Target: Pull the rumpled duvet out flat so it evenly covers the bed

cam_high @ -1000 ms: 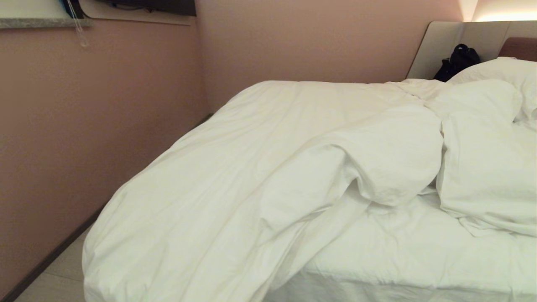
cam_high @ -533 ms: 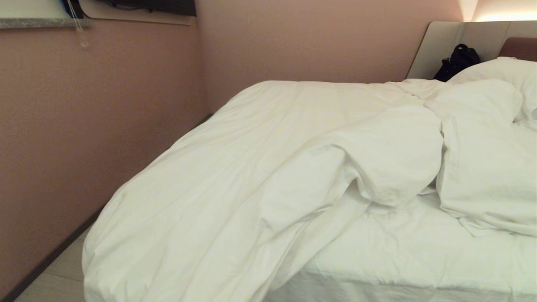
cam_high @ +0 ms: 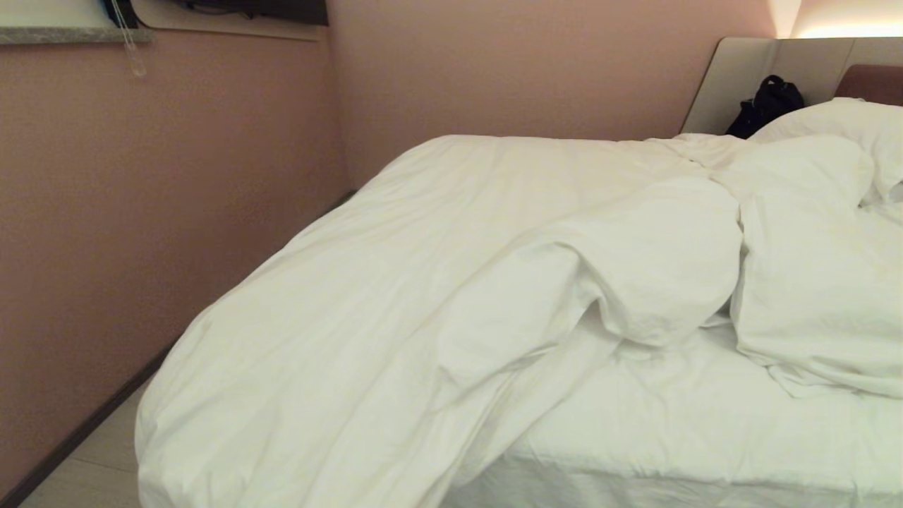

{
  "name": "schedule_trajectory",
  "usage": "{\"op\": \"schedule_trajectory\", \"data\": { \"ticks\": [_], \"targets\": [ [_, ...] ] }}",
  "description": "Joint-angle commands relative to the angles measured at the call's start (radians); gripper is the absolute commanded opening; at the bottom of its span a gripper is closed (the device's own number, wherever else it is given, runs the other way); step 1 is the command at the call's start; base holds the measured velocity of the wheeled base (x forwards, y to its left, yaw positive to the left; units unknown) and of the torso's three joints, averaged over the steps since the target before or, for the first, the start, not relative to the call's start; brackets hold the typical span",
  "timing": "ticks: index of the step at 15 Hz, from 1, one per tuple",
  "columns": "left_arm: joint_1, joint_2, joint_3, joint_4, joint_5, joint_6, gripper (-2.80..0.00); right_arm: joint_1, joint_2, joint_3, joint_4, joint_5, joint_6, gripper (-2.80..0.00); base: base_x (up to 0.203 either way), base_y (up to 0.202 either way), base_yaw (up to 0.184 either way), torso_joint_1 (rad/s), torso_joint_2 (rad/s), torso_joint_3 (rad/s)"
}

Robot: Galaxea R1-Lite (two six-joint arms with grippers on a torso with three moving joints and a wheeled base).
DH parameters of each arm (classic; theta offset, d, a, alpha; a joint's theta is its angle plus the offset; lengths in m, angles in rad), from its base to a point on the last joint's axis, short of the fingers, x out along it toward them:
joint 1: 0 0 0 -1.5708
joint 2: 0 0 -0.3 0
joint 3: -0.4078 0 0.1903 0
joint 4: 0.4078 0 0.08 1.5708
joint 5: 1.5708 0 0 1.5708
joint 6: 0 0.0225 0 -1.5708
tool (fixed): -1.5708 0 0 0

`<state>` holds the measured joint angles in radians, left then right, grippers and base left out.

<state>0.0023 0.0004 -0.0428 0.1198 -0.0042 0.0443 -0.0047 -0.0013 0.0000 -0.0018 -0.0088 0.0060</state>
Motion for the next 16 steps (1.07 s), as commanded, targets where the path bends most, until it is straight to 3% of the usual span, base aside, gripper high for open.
{"op": "schedule_trajectory", "data": {
  "ticks": [1, 16],
  "targets": [
    [0.001, 0.001, 0.0, 0.0, 0.0, 0.0, -2.8, 0.0, 0.001, 0.0, 0.0, 0.0, 0.0, -2.8, 0.002, -0.126, 0.01, 0.002, 0.0, 0.002],
    [0.001, 0.001, 0.0, 0.0, 0.001, -0.001, -2.8, 0.0, 0.001, 0.0, 0.0, 0.0, 0.0, -2.8, 0.0, -0.191, 0.0, 0.003, 0.0, 0.002]
  ]
}}
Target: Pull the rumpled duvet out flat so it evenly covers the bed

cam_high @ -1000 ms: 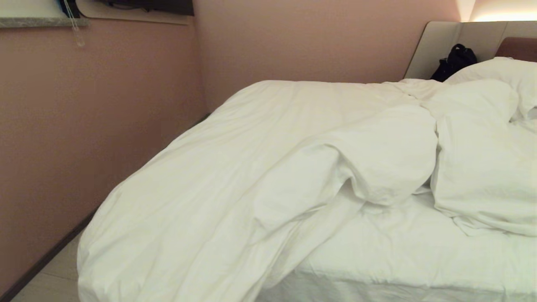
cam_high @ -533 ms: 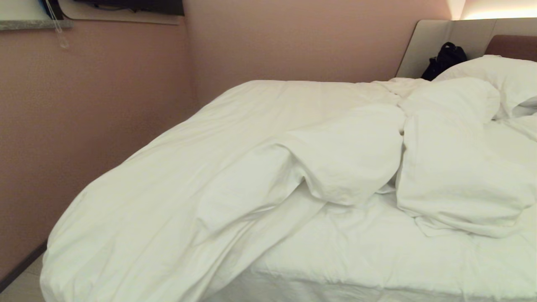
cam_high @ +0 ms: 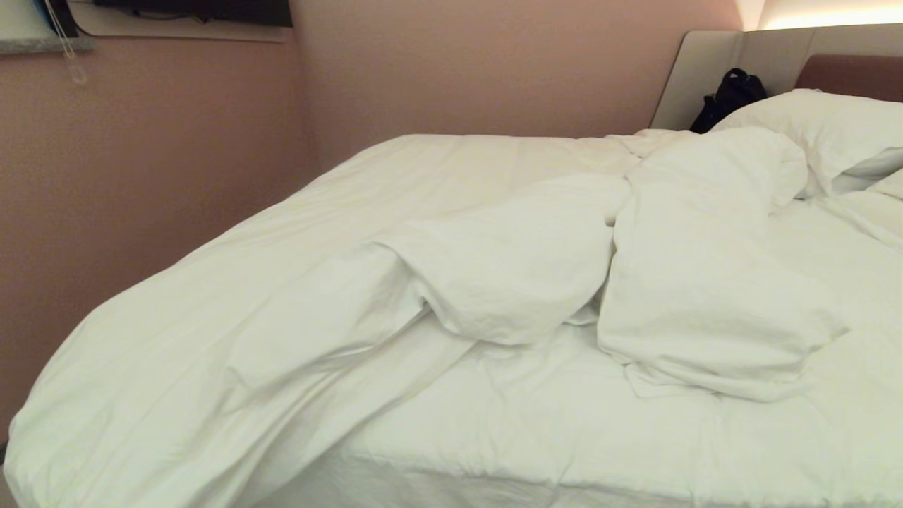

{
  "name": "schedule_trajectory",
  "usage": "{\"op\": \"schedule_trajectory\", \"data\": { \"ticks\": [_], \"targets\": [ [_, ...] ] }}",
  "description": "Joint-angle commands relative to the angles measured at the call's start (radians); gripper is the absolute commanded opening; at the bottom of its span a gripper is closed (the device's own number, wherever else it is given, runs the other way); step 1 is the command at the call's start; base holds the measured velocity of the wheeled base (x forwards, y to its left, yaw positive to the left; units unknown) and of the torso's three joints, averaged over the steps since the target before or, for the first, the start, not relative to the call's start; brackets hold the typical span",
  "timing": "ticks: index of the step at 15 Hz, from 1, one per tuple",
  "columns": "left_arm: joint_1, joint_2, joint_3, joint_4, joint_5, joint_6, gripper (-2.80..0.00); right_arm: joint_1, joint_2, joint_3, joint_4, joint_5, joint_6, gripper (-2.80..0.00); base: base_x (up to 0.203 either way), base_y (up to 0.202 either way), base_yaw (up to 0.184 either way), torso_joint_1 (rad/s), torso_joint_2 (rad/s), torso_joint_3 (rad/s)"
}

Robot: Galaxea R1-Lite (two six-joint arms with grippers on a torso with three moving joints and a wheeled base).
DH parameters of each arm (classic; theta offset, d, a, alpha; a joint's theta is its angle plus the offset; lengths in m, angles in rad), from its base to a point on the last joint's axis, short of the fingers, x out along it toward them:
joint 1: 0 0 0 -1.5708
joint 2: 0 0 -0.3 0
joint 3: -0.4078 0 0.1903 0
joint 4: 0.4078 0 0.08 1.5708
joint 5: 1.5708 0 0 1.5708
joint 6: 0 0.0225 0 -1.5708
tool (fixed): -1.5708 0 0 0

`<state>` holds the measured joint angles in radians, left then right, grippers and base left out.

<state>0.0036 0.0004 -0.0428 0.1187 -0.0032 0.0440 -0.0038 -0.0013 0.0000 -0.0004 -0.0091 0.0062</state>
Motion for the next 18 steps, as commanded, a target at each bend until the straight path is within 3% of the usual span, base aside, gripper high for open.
{"op": "schedule_trajectory", "data": {
  "ticks": [1, 7, 12, 18],
  "targets": [
    [-0.001, 0.001, 0.0, 0.001, 0.0, -0.001, -2.8, -0.001, 0.001, 0.0, -0.001, 0.0, 0.0, -2.8, 0.0, -0.084, -0.003, -0.002, 0.01, -0.002],
    [-0.001, 0.001, 0.0, 0.001, 0.0, 0.0, -2.8, -0.001, 0.001, 0.0, -0.001, 0.0, 0.0, -2.8, 0.0, 0.0, 0.0, 0.0, 0.0, 0.0],
    [-0.001, 0.001, 0.0, 0.001, -0.001, -0.004, -2.8, -0.001, 0.001, 0.0, -0.001, 0.0, 0.0, -2.8, -0.153, 0.0, 0.0, 0.005, 0.0, 0.002],
    [-0.001, 0.0, 0.0, 0.001, 0.0, 0.0, -2.8, -0.001, 0.001, 0.0, -0.001, 0.0, 0.0, -2.8, 0.0, 0.0, 0.0, 0.0, 0.0, 0.0]
  ]
}}
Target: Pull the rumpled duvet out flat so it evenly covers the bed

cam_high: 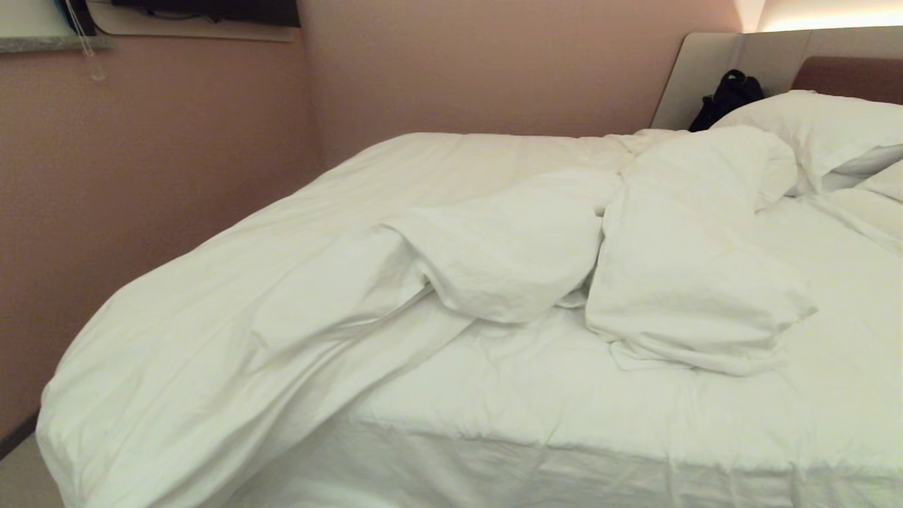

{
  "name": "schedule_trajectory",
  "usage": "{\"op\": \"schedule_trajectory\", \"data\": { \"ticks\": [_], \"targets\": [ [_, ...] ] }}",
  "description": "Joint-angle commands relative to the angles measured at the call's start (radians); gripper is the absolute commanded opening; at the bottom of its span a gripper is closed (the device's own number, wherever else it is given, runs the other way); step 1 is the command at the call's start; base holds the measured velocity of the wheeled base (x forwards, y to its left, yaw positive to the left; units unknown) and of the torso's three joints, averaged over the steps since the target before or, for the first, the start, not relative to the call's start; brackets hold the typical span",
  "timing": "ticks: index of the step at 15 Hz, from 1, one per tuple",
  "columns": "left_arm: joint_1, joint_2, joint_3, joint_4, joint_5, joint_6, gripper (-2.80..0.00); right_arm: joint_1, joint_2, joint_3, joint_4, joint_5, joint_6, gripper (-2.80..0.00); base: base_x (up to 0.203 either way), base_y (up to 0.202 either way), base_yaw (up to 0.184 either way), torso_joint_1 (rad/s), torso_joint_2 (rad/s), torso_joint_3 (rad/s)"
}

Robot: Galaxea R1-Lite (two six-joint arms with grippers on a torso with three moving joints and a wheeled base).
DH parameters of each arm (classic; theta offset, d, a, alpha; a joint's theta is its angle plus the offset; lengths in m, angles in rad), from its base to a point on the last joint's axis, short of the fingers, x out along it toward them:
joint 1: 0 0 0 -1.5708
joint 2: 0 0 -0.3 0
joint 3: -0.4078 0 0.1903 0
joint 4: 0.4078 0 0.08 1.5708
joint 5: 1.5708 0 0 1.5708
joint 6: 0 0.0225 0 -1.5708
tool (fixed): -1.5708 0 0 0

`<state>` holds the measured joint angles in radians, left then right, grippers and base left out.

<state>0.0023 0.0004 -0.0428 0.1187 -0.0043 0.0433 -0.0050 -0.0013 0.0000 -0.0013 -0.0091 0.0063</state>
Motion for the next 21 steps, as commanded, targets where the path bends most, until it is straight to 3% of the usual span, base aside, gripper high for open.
{"op": "schedule_trajectory", "data": {
  "ticks": [1, 9, 16, 21],
  "targets": [
    [0.001, 0.001, 0.0, 0.001, 0.001, 0.001, -2.8, 0.0, 0.001, 0.0, 0.0, 0.0, 0.0, -2.8, 0.0, 0.0, 0.0, 0.0, 0.0, 0.0],
    [0.001, 0.0, 0.0, 0.001, 0.001, -0.005, -2.8, 0.0, 0.001, 0.0, 0.0, 0.0, 0.0, -2.8, -0.171, 0.0, 0.001, 0.002, 0.0, 0.001],
    [0.001, 0.0, 0.001, 0.001, 0.003, -0.002, -2.8, 0.0, 0.001, 0.0, 0.0, 0.0, 0.0, -2.8, 0.0, -0.007, -0.002, 0.0, 0.0, 0.0],
    [0.001, 0.0, 0.001, -0.001, 0.004, -0.002, -2.8, 0.0, 0.001, 0.0, 0.0, 0.0, 0.0, -2.8, 0.0, -0.161, -0.001, 0.001, 0.0, 0.0]
  ]
}}
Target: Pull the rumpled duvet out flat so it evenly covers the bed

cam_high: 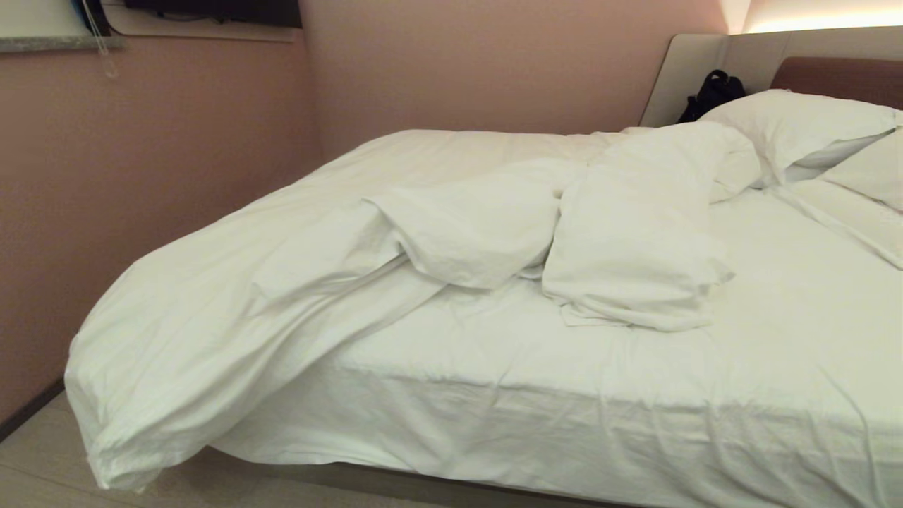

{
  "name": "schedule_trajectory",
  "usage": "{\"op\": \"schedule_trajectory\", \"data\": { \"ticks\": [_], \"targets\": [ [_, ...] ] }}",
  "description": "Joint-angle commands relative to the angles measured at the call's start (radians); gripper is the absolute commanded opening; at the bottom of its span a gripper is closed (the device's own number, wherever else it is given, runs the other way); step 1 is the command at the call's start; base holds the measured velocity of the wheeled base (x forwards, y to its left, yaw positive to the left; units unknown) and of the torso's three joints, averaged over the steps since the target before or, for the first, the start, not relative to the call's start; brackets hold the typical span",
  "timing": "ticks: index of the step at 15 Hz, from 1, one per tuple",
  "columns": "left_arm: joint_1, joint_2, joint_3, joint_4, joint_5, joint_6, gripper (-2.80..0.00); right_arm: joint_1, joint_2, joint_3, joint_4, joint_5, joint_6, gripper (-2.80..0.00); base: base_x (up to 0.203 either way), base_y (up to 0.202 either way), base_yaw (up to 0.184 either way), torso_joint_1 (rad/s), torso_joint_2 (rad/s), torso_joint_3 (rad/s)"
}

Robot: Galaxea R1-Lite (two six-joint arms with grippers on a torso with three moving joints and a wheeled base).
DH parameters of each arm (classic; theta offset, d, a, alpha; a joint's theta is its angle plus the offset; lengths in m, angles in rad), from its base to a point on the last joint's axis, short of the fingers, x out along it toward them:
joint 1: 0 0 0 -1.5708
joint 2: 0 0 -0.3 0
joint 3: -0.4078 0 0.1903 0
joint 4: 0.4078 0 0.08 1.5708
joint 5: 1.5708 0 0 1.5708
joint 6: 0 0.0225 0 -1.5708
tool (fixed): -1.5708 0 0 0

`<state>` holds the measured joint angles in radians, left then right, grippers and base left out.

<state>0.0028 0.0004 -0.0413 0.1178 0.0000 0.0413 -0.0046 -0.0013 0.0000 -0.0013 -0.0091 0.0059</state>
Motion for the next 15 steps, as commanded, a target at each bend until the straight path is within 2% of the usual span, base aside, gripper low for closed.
{"op": "schedule_trajectory", "data": {
  "ticks": [1, 15],
  "targets": [
    [0.0, 0.0, 0.0, 0.0, 0.0, 0.0, -2.8, 0.0, 0.001, 0.0, 0.0, 0.0, 0.0, -2.8, 0.0, -0.194, -0.001, -0.001, 0.0, -0.002],
    [0.0, 0.0, 0.006, -0.021, -0.002, -0.001, -2.8, 0.0, 0.001, 0.0, 0.0, 0.0, 0.0, -2.8, 0.0, -0.193, 0.001, 0.003, 0.0, 0.002]
  ]
}}
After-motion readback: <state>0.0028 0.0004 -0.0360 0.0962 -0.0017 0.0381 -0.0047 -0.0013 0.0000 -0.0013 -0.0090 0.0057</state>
